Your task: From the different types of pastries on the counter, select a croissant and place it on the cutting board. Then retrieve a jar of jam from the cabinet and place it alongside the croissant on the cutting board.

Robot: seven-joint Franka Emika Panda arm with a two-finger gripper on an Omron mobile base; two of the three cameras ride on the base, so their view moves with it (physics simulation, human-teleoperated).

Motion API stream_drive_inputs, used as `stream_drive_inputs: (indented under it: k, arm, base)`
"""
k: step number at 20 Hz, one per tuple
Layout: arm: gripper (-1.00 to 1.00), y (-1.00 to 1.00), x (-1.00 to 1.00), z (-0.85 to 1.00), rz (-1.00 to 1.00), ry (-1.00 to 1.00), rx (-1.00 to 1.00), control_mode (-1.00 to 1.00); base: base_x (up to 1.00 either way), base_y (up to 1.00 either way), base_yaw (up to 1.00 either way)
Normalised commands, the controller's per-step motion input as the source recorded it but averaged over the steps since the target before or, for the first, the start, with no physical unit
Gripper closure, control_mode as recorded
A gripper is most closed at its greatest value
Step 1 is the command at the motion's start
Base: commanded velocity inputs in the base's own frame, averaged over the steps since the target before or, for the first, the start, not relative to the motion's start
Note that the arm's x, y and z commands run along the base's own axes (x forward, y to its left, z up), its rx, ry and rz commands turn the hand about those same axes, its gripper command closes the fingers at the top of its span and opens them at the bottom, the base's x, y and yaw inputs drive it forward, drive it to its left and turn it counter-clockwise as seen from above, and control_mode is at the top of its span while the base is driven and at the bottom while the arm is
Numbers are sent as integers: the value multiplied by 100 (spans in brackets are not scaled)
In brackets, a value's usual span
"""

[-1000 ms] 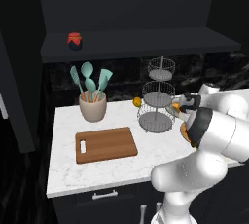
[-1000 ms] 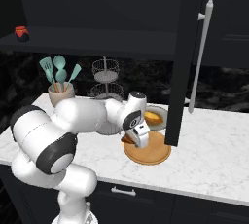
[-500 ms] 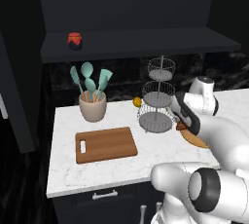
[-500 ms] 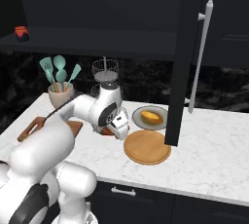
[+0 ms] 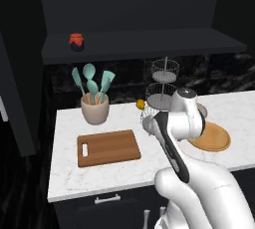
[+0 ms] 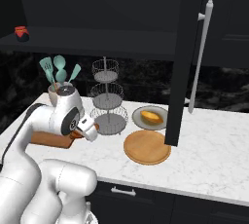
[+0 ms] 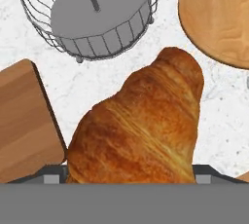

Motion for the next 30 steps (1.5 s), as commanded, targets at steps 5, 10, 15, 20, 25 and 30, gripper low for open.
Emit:
stream_drive_inputs:
  k: [5,10,15,20,25,30]
  arm:
    - [100,99,3,5,22,0,0,-100]
    - [100,69,46,0,22,0,0,-100]
    - [100,6,13,0,4,0,0,-100]
    - [100,29,38,-5,0,0,0,-100]
    - [100,28,46,-9,0,0,0,-100]
    - [100,5,48,-13,0,3,0,-100]
  base:
    - [0,0,0]
    - [0,0,0]
    - [0,0,0]
    - [0,0,0]
    - [0,0,0]
    - [0,0,0]
